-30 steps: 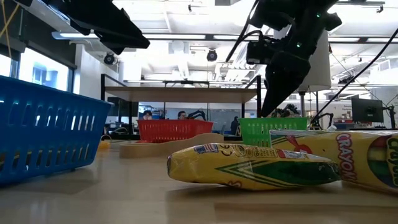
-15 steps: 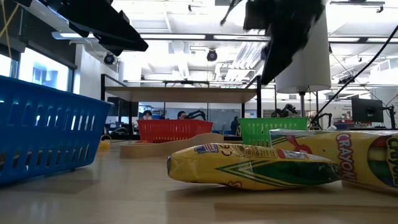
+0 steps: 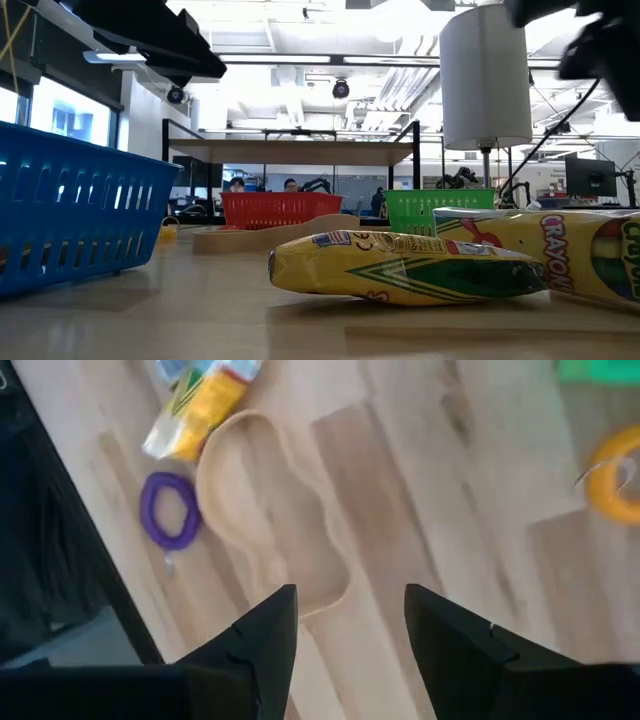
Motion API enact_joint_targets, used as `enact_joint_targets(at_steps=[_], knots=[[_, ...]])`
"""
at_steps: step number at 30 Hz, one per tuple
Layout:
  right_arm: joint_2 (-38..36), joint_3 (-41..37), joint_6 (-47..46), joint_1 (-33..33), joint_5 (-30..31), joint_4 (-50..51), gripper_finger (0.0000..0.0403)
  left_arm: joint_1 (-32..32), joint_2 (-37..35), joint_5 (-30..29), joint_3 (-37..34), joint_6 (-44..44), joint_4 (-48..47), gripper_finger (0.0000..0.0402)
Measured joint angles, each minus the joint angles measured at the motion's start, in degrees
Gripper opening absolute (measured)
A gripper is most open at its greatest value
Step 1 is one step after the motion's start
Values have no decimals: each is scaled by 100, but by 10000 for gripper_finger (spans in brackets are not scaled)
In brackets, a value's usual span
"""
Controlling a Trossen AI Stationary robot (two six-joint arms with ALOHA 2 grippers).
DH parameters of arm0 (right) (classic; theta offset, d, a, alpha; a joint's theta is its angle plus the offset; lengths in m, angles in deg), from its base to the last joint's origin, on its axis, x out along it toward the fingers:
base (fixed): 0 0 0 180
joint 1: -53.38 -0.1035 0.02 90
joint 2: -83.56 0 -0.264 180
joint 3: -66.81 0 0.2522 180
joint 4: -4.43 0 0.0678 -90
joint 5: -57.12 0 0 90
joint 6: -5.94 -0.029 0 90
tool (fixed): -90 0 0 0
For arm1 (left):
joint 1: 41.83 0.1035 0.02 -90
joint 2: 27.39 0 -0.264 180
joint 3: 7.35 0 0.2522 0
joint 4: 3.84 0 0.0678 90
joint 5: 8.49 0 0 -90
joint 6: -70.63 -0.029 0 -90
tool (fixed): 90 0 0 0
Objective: Pick & Place Office Desk Supplies
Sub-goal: Put the brown rubber band into the blue bin
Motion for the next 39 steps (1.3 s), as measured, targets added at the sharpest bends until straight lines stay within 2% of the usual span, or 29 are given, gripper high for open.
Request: enact_joint_targets(at_steps=[5,8,13,27,39], knots=[[2,0,-202,-680,531,-166,173,-1,0,0,0,6,8,124],[36,0,61,-971,1087,-345,173,12,0,0,0,7,13,124],[150,0,412,-1230,1510,-570,173,32,0,-1,0,22,17,124],[952,0,381,-1247,1300,-1083,173,29,2,0,0,105,17,124],[1534,0,984,-1134,1504,-982,173,30,2,0,0,105,17,124]])
